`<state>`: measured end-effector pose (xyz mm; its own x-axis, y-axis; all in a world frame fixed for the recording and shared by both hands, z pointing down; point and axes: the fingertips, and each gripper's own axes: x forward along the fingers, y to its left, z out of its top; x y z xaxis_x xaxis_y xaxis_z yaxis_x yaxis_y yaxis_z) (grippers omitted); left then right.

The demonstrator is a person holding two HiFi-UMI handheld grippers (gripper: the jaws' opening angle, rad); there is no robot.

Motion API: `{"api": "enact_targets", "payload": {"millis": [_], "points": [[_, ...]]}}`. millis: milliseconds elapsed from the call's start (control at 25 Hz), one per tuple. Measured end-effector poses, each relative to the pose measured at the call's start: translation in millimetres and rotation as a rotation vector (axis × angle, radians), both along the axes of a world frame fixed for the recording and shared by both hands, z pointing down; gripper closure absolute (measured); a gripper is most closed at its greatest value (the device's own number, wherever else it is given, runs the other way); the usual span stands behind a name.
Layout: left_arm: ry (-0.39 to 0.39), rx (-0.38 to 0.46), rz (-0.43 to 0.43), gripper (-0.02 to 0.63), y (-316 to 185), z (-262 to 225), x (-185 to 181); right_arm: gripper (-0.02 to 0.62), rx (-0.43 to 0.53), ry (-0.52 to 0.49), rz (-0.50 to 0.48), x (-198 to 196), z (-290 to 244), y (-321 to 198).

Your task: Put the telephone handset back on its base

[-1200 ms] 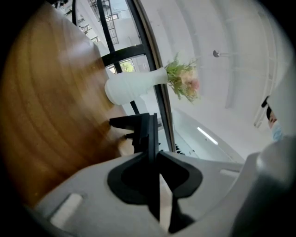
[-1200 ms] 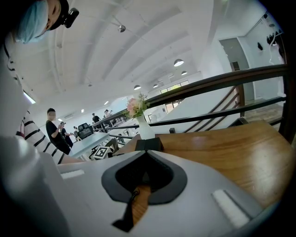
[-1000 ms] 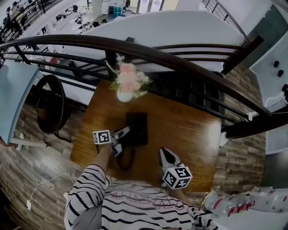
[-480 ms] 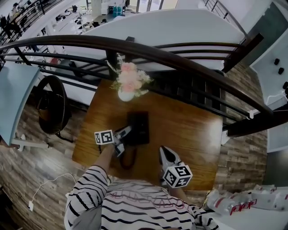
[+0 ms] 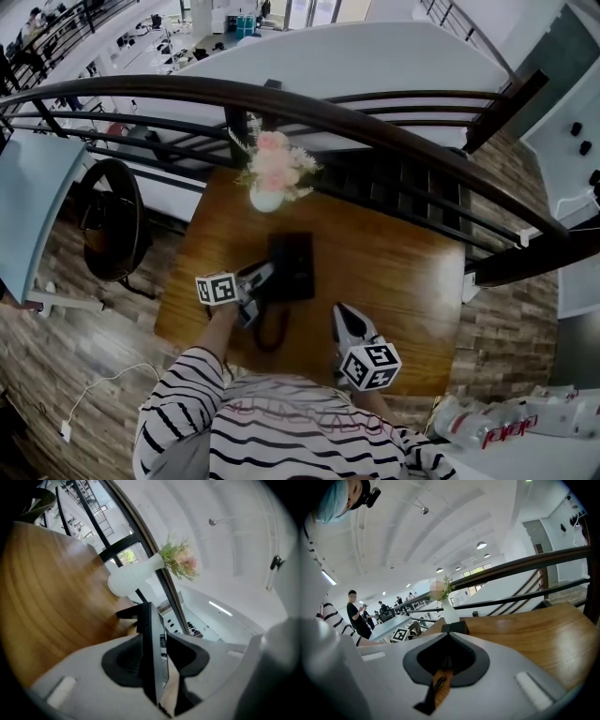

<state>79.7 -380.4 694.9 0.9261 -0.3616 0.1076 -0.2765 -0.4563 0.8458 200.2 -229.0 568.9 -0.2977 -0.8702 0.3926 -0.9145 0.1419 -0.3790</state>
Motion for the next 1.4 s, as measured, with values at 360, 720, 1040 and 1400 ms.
{"api": "enact_targets", "payload": {"millis": [360,720,1040,1400], "points": [[-0.071,0.152,0.011,0.433,15,-36,-16,0.595,0.015,0.005,-0.001,-13,-6,5],[-0.141,0.331,0.053,0.448,51,-81,-44,0.595,0.057,0.008,0.012,-38,-23,17],[-0.121,0.441,0.06,0.512,83,-126,-75,0.595,0.08,0.018,0.046,-62,-32,35],[-0.109,0.556,0.11,0.584,128,-170,-113,0.595,0.119,0.011,0.1,-94,-40,60]]}}
